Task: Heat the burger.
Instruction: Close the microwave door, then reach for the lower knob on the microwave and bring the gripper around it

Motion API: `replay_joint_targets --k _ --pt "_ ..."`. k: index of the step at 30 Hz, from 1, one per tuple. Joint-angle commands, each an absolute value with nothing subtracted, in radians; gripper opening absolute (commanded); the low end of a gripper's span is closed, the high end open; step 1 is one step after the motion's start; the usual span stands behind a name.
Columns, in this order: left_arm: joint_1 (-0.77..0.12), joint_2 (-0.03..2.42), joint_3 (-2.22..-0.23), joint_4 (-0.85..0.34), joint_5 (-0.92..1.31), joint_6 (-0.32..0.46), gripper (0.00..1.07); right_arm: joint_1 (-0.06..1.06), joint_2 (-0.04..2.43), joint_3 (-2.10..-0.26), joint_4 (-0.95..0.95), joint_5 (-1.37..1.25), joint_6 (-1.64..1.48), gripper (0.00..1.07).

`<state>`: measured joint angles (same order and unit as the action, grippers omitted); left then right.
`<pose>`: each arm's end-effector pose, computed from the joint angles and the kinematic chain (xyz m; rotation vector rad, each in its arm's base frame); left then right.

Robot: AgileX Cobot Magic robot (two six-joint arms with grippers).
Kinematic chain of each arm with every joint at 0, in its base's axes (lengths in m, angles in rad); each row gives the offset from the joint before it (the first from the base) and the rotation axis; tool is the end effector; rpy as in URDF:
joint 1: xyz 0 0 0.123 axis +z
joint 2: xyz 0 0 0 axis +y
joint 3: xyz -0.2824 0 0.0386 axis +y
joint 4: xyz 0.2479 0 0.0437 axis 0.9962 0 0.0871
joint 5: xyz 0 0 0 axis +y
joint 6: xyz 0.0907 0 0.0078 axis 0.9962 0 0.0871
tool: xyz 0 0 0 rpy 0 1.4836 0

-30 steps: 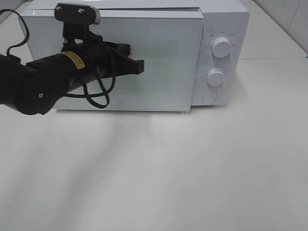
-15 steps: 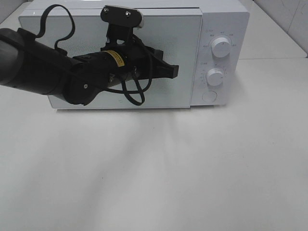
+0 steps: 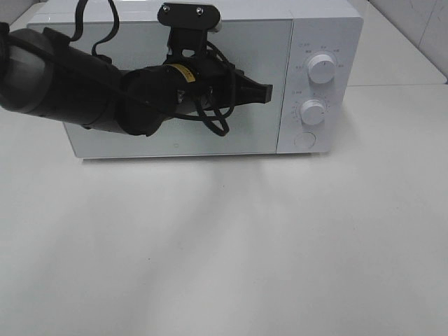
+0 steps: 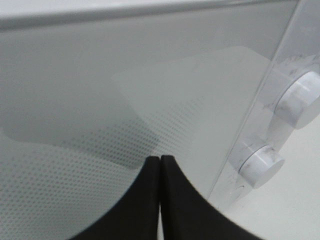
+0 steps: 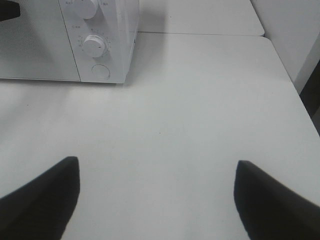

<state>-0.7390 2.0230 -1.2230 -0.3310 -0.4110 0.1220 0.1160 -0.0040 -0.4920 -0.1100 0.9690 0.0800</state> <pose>0.3389 -0.2929 0.1841 0.4399 1.8706 -0.5034 -0.0003 -0.0083 0.2829 -0.0363 1.9518 -0.0004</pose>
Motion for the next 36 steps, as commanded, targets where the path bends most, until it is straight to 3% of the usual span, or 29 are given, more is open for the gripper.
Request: replay_joint_targets --k 1,3,5,6,7,8,9,10,25,32,36 --pt "-0.759 1.997 -1.240 -0.366 -0.399 0.117 0.00 0.107 -0.039 -0.491 -0.111 0.963 0.077 0.76" --pt "-0.772 1.992 -1.240 -0.366 -0.362 0.114 0.03 0.107 -0.039 -0.491 -0.111 0.963 0.077 0.76" --pt "-0.800 1.979 -1.240 -0.335 -0.249 0.114 0.21 0.107 -0.039 -0.491 -0.111 0.963 0.077 0.76" --pt "-0.800 1.979 -1.240 -0.335 -0.249 0.114 0.21 0.107 -0.039 -0.491 -0.111 0.963 0.077 0.76" --pt "-0.816 1.967 -1.240 -0.309 -0.159 0.113 0.50 0.107 -0.039 -0.491 -0.111 0.963 0.076 0.76" --pt "-0.822 1.961 -1.240 -0.307 -0.123 0.113 0.65 0.107 -0.039 -0.491 -0.111 0.963 0.076 0.76" --pt "-0.822 1.961 -1.240 -0.307 -0.123 0.113 0.65 0.107 -0.039 -0.491 -0.111 0.963 0.076 0.76" --pt "-0.834 1.944 -1.240 -0.312 -0.028 0.102 0.98 0.107 -0.039 -0.491 -0.111 0.963 0.076 0.76" --pt "-0.840 1.772 -1.243 -0.316 0.752 0.101 0.99 0.107 -0.039 -0.491 -0.111 0.963 0.076 0.76" --pt "-0.831 1.720 -1.243 -0.308 0.948 0.062 0.99 0.107 -0.039 -0.491 -0.111 0.963 0.076 0.76" --pt "-0.780 1.685 -1.243 -0.305 1.031 0.050 0.99 0.107 -0.039 -0.491 -0.111 0.963 0.077 0.76"
